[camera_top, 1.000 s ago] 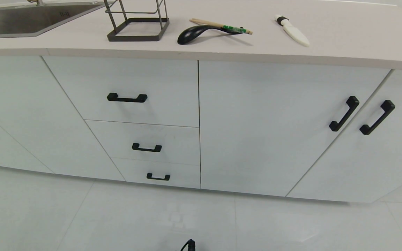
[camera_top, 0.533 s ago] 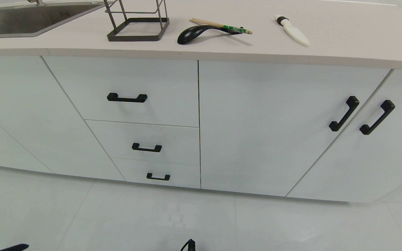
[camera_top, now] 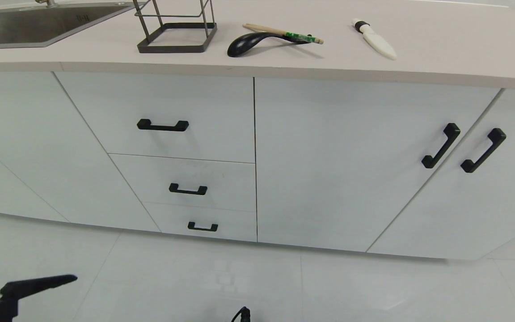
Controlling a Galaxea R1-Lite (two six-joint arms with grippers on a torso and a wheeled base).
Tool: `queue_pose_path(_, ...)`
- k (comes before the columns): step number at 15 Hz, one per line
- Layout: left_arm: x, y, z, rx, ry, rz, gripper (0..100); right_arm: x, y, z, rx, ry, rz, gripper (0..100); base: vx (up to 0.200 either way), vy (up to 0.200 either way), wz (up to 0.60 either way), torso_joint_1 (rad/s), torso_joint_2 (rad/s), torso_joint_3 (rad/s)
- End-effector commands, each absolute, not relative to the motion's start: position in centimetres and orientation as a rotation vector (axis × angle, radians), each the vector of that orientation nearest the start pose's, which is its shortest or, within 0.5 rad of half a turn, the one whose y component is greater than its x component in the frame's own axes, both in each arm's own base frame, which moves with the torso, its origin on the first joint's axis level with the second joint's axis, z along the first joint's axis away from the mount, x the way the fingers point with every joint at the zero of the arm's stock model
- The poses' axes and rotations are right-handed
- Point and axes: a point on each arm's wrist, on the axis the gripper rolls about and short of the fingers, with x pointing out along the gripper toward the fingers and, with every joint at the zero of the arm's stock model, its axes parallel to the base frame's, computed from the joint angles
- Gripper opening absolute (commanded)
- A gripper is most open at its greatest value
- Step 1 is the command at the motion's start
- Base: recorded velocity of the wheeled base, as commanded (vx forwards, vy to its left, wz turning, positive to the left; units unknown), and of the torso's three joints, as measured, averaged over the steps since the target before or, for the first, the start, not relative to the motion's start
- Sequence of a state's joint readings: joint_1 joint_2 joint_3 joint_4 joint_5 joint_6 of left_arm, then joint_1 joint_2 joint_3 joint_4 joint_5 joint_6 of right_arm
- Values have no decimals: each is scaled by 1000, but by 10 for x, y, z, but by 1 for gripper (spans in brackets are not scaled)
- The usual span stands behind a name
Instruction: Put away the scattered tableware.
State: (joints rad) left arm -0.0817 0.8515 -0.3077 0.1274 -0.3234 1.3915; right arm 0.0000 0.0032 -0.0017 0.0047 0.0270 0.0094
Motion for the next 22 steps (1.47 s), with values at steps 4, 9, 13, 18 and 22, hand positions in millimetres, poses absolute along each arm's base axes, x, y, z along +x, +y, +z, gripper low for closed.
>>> queue_pose_path(4,178,-69,115,1358,283,-1029,100,-23,1,76,9,8,29,0,0,0,0,0,0,0)
queue_pose_path(9,231,-96,110,1384,252,-1034,100,-23,1,76,9,8,29,0,0,0,0,0,0,0)
queue_pose_path(13,245,-94,96,1396,335,-999,100,-23,1,76,9,8,29,0,0,0,0,0,0,0)
queue_pose_path(18,282,-92,90,1425,327,-847,100,-23,1,76,9,8,26,0,0,0,0,0,0,0)
queue_pose_path(22,292,-78,84,1428,381,-792,100,-23,1,76,9,8,28,0,0,0,0,0,0,0)
